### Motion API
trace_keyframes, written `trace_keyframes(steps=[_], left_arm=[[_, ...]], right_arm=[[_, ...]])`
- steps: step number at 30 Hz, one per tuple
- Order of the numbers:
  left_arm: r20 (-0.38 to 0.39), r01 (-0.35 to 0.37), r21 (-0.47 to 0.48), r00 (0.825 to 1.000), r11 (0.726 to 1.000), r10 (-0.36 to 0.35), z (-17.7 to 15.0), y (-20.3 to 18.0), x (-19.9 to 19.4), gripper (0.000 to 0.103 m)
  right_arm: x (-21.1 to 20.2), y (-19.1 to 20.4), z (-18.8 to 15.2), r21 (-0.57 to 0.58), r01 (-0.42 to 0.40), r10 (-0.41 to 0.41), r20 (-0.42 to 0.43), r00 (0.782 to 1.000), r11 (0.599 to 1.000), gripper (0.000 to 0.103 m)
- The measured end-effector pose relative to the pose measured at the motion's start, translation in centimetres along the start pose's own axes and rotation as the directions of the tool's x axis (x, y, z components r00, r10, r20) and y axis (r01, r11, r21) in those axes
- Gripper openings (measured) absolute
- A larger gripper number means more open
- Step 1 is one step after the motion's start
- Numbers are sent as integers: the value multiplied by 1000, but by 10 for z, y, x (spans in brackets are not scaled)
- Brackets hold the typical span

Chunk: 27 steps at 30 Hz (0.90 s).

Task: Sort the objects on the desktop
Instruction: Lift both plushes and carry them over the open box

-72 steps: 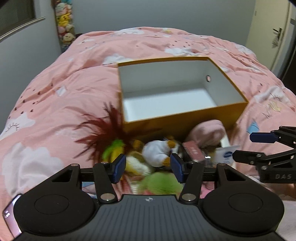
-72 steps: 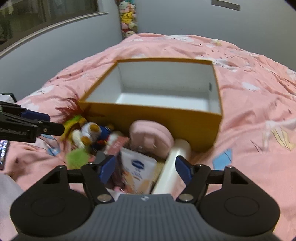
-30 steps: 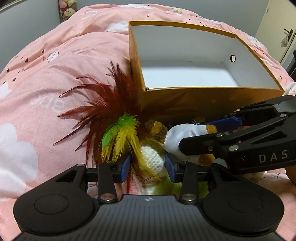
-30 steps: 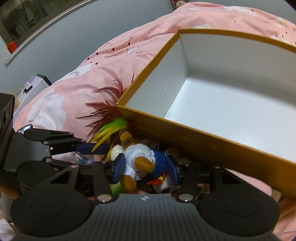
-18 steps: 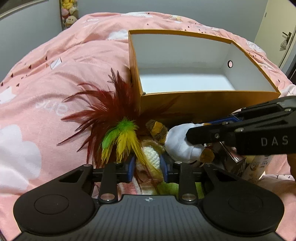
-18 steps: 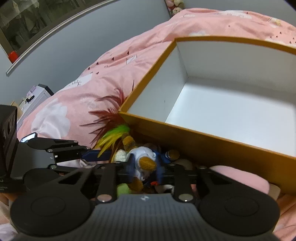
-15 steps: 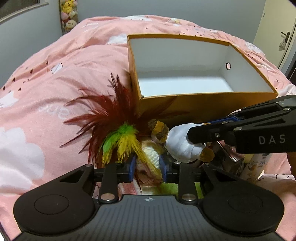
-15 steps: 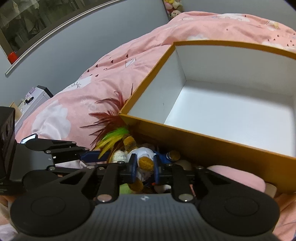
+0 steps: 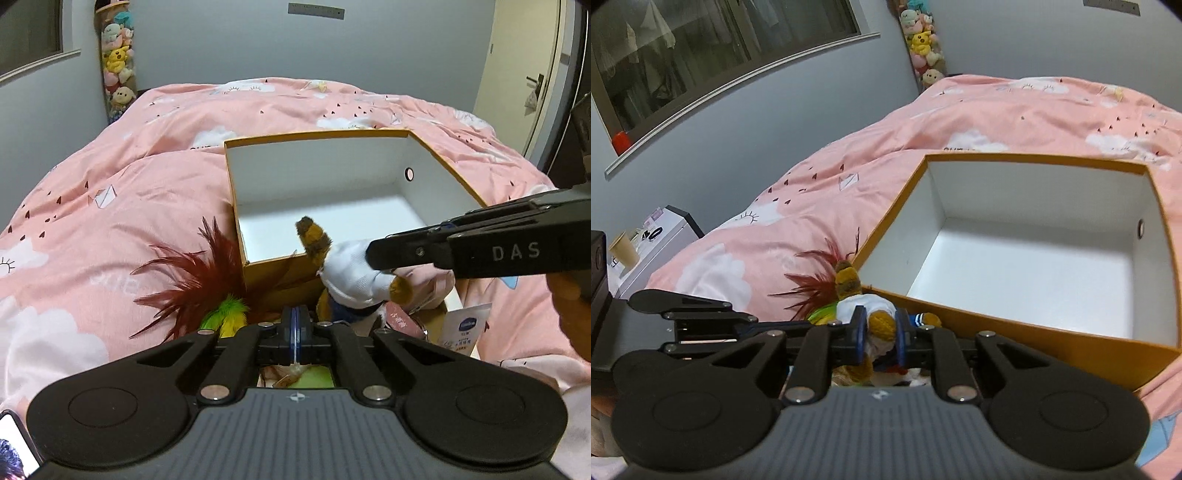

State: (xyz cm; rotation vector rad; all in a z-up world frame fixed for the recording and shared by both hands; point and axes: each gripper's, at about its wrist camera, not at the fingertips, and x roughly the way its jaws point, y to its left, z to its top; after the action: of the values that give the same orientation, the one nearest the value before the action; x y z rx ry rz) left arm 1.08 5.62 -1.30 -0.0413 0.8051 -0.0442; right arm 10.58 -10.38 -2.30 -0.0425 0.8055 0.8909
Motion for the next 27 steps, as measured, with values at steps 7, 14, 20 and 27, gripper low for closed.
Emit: trace_keyframes(steps=[7, 14, 20, 27], left_arm=[[-62, 8, -54, 998, 998, -12, -5, 13, 8, 11], [-93, 12, -61, 995, 998, -18, -8, 24, 11, 19], [-105, 10, -49, 994, 999, -15, -10, 26, 12, 21], [-123, 42, -25, 991, 999, -44, -12, 18, 18, 22]], right_arm=[[-18, -5, -3, 27, 20, -21, 41, 999, 999, 17], [-32, -27, -7, 86, 86, -90, 33, 995, 993, 17], [-42, -46, -20, 118, 201, -202, 1, 979, 972, 19], [-42, -67, -32, 131, 326, -323, -44, 945, 936, 14]])
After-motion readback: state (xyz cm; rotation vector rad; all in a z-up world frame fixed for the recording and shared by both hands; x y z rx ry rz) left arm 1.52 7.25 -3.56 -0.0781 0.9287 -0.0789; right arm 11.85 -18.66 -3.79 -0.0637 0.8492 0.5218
